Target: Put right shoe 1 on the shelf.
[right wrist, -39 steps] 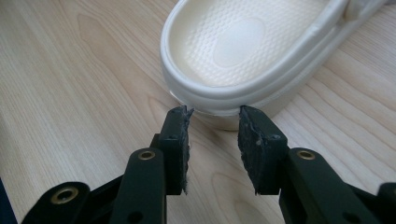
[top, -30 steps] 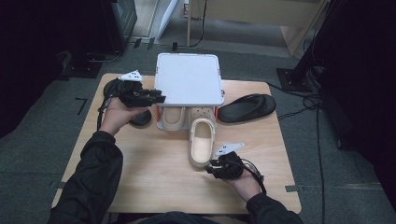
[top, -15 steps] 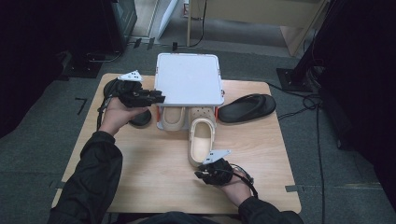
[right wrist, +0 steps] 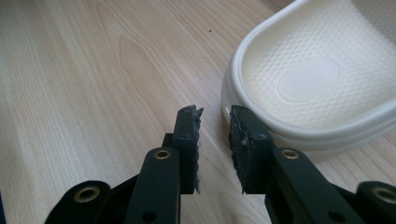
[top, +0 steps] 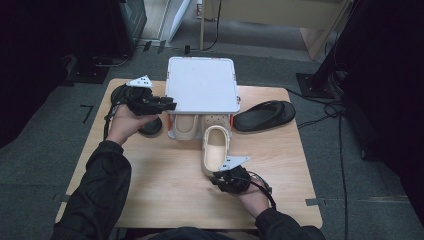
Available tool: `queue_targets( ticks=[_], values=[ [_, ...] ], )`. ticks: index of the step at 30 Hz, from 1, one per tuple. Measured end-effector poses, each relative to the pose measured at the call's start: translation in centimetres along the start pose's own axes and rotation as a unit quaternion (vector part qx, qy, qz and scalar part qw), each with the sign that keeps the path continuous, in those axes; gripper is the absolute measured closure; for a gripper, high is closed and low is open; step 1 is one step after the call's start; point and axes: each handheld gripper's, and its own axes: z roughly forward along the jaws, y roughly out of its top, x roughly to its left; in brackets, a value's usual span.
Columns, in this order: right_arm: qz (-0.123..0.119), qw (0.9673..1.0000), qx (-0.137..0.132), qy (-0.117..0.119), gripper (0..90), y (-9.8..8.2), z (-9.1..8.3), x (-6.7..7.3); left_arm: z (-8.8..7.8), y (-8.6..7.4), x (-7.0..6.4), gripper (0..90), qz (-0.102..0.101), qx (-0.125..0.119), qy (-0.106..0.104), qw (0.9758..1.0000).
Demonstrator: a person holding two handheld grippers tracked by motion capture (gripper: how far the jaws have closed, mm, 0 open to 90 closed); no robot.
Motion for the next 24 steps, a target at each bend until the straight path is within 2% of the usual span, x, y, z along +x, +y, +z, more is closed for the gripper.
queue_targets(
  ticks=[8, 12, 17, 24],
  values=[
    [-0.006, 0.9999, -0.008, -0.003, 73.8, 0.4, 0.4, 0.3, 0.0, -0.1, 0.0, 68.1, 0.001, -0.002, -0.001, 1.0],
    [-0.009, 0.9996, -0.017, -0.019, 73.6, 0.7, 0.3, 0.1, 0.0, -0.1, 0.0, 68.1, 0.001, -0.002, -0.001, 1.0],
    [0.015, 0.9991, -0.028, -0.027, 72.7, 0.7, 0.0, -0.8, 0.0, -0.1, 0.0, 68.1, 0.003, -0.002, -0.001, 1.0],
    [0.01, 0.999, -0.033, -0.027, 72.4, 1.1, 0.5, -0.9, 0.0, -0.1, 0.0, 68.1, 0.002, -0.002, -0.001, 1.0]
  ],
)
